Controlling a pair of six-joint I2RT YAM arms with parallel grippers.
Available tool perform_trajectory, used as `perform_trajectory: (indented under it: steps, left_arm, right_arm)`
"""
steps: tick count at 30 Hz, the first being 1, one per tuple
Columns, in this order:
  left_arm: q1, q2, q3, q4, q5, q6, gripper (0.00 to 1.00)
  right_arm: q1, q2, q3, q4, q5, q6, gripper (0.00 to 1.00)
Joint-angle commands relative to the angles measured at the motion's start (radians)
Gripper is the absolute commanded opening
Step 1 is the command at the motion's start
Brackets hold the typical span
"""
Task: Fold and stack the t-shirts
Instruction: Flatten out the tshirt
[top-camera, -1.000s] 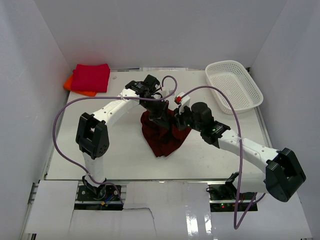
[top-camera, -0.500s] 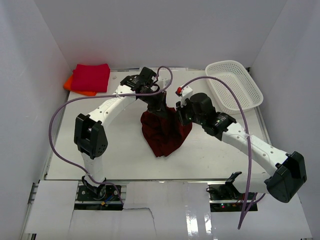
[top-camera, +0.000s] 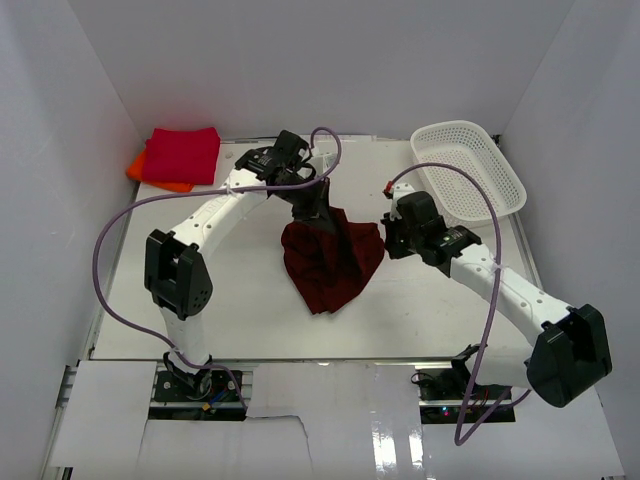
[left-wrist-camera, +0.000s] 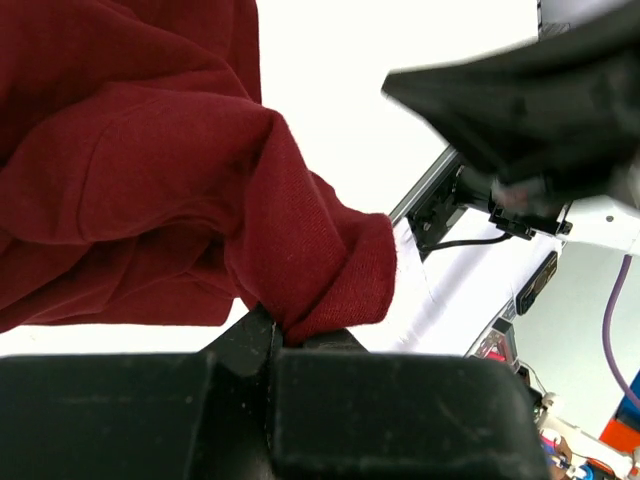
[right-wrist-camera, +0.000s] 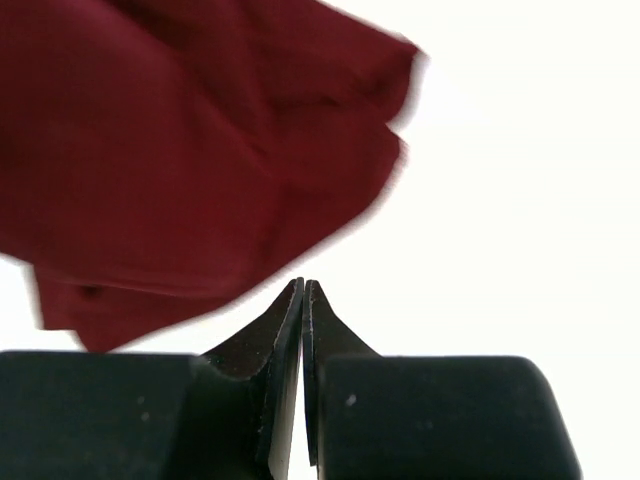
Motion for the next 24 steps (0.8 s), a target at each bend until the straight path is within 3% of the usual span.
perform_trajectory:
  steps: [1,8,18,24]
  left_arm:
    - [0.016,-0.080,0.011,0.031,0.023,0.020,0.03]
    - [0.021,-0.055,0.013,0.035,0.072,0.027,0.01]
    - [0.021,-0.035,0.004,0.037,0.096,0.029,0.00]
    - [0.021,-0.029,-0.013,0.037,0.119,0.030,0.00]
  right_arm:
    - [-0.058,-0.006,-0.015,-0.055,0.005,0.008,0.08]
    - [-0.098,-0.023,-0.036,0.043,-0.169,-0.010,0.08]
    - [-0.076,-0.144,-0.033,0.219,-0.331,-0.114,0.68]
    - [-0.076,-0.100,0.037,0.264,-0.417,-0.124,0.71]
